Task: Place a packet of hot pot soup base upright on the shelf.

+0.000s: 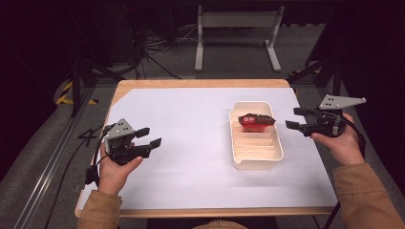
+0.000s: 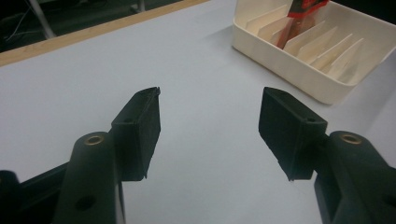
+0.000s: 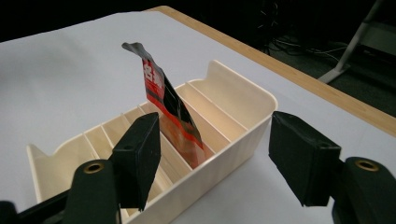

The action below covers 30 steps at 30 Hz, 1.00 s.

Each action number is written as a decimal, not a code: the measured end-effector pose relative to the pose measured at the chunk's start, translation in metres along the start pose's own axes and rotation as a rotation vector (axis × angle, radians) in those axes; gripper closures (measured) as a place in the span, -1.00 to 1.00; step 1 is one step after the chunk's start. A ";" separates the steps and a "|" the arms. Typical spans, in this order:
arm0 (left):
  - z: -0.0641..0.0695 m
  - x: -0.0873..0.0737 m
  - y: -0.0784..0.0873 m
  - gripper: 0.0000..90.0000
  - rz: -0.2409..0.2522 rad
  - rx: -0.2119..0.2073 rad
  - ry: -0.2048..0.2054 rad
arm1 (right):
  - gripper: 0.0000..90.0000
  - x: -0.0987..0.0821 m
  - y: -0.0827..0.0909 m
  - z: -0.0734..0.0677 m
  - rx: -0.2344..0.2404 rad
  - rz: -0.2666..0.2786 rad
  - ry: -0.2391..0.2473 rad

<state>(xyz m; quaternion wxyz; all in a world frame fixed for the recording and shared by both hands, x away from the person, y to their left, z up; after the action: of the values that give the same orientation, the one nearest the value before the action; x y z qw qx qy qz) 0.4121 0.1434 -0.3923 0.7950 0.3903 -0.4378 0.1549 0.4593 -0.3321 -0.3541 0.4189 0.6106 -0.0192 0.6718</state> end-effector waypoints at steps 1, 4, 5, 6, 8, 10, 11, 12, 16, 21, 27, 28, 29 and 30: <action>-0.002 -0.001 -0.001 -0.12 0.001 0.003 0.002 | -0.26 -0.002 0.001 0.000 -0.004 0.000 -0.005; -0.007 0.000 0.001 -0.11 0.026 0.020 0.004 | -0.27 -0.012 0.002 -0.001 -0.013 -0.011 -0.023; -0.008 0.000 0.002 -0.11 0.027 0.018 0.007 | -0.27 -0.015 0.002 0.000 -0.019 -0.021 -0.028; -0.009 0.000 0.003 -0.11 0.040 0.019 0.012 | -0.27 -0.017 0.002 -0.001 -0.022 -0.022 -0.036; -0.013 0.000 0.004 -0.11 0.049 0.026 0.013 | -0.29 -0.023 0.003 -0.001 -0.028 -0.018 -0.055; -0.017 -0.001 0.003 -0.11 0.045 0.034 0.019 | -0.33 -0.029 0.002 -0.001 -0.034 -0.026 -0.079; -0.017 -0.001 0.003 -0.11 0.045 0.034 0.019 | -0.33 -0.029 0.002 -0.001 -0.034 -0.026 -0.079; -0.018 -0.002 0.002 -0.11 0.044 0.034 0.026 | -0.35 -0.036 0.001 -0.001 -0.040 -0.041 -0.089; -0.024 -0.005 -0.001 -0.11 0.042 0.043 0.029 | -0.39 -0.051 -0.004 -0.001 -0.052 -0.066 -0.105; -0.028 -0.010 -0.005 -0.11 0.022 0.050 0.051 | -0.43 -0.069 -0.011 0.000 -0.059 -0.078 -0.131; -0.032 -0.013 -0.009 -0.11 0.012 0.056 0.061 | -0.44 -0.087 -0.017 0.000 -0.095 -0.095 -0.128; -0.032 -0.014 -0.010 -0.11 0.010 0.053 0.065 | -0.40 -0.089 -0.018 -0.001 -0.100 -0.098 -0.130; -0.032 -0.014 -0.010 -0.11 0.007 0.053 0.067 | -0.39 -0.092 -0.020 -0.002 -0.103 -0.093 -0.144; -0.032 -0.014 -0.011 -0.11 0.007 0.056 0.064 | -0.36 -0.095 -0.023 -0.003 -0.103 -0.091 -0.151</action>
<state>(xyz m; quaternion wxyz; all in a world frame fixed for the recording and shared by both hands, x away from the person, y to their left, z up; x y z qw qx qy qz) 0.4289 0.1621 -0.4195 0.7968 0.4056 -0.4092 0.1823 0.4612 -0.3674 -0.4456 0.4771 0.6374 -0.0574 0.6023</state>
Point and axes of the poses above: each handheld gripper's, and its own axes: y roughly backward along the jaws, x roughly out of its top, z roughly to its right, the point moved 8 cm from there along -y, roughly forward along the jaws, and after that the axes turned 15 degrees about y, right-handed, at the moved point
